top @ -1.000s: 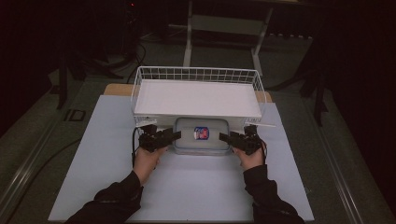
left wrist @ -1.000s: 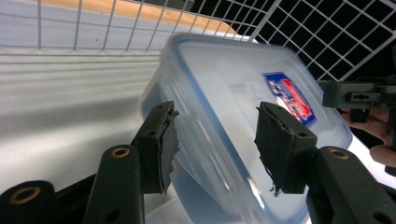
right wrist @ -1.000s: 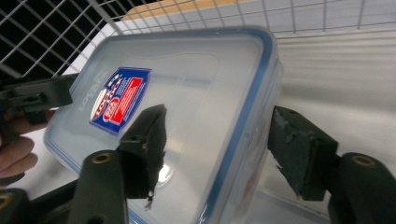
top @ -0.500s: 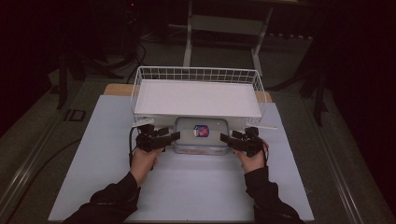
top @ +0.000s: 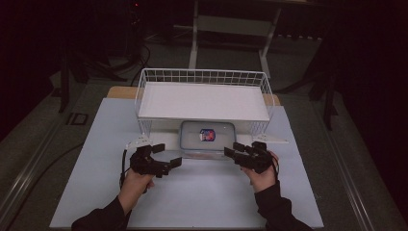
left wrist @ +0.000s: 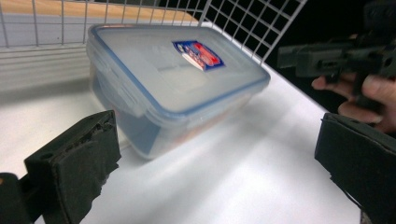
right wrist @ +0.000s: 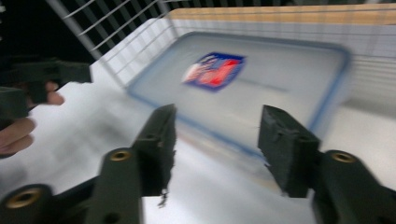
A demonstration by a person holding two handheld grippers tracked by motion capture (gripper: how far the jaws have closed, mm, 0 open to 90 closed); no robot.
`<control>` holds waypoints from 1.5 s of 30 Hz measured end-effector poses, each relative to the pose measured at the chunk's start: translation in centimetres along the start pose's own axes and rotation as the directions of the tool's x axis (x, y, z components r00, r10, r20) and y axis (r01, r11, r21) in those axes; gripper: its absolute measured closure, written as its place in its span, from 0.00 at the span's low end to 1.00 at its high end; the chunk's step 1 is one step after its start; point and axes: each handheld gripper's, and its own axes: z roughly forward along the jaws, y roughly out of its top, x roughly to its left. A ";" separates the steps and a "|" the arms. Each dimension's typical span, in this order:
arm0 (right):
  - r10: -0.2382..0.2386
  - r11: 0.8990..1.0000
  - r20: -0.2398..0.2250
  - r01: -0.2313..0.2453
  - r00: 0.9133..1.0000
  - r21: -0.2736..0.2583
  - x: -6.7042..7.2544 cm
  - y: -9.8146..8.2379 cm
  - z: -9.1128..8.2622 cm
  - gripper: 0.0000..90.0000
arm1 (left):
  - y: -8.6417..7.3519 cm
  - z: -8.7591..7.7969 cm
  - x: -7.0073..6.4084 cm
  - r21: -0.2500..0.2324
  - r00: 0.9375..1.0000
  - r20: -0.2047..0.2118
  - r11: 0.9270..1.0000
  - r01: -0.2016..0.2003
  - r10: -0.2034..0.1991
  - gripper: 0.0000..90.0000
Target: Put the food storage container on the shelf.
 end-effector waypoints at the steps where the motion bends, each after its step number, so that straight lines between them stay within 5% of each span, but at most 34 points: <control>1: -0.007 1.000 -0.012 0.007 1.000 0.004 0.3 -0.1 0.0 0.66 | -0.3 -0.3 -0.3 -0.001 1.000 -0.010 1.000 -0.018 0.018 0.00; 5: -0.030 0.999 -0.090 0.034 0.995 0.036 1.5 -1.0 0.7 0.96 | -0.9 -0.7 -0.6 0.011 1.000 -0.020 1.000 -0.021 0.021 0.00; 7: -0.044 0.997 -0.106 0.050 0.993 0.056 1.9 -1.7 1.5 0.99 | -1.2 -0.9 -0.5 0.009 0.999 -0.026 1.000 -0.028 0.029 0.00; 16: -0.040 0.992 -0.074 0.049 0.996 0.118 1.8 -2.9 3.6 1.00 | -1.9 -0.8 -0.1 0.008 0.999 -0.034 0.999 -0.035 0.035 0.00; 25: -0.032 0.992 -0.049 0.037 0.998 0.122 0.9 -2.6 5.4 1.00 | -2.2 -0.5 -0.1 0.017 0.997 -0.045 0.998 -0.061 0.061 0.00; 45: -0.001 0.993 0.001 0.001 1.000 0.122 -0.5 -1.0 8.9 1.00 | -2.4 -0.4 0.2 0.010 0.998 -0.044 0.999 -0.053 0.054 0.00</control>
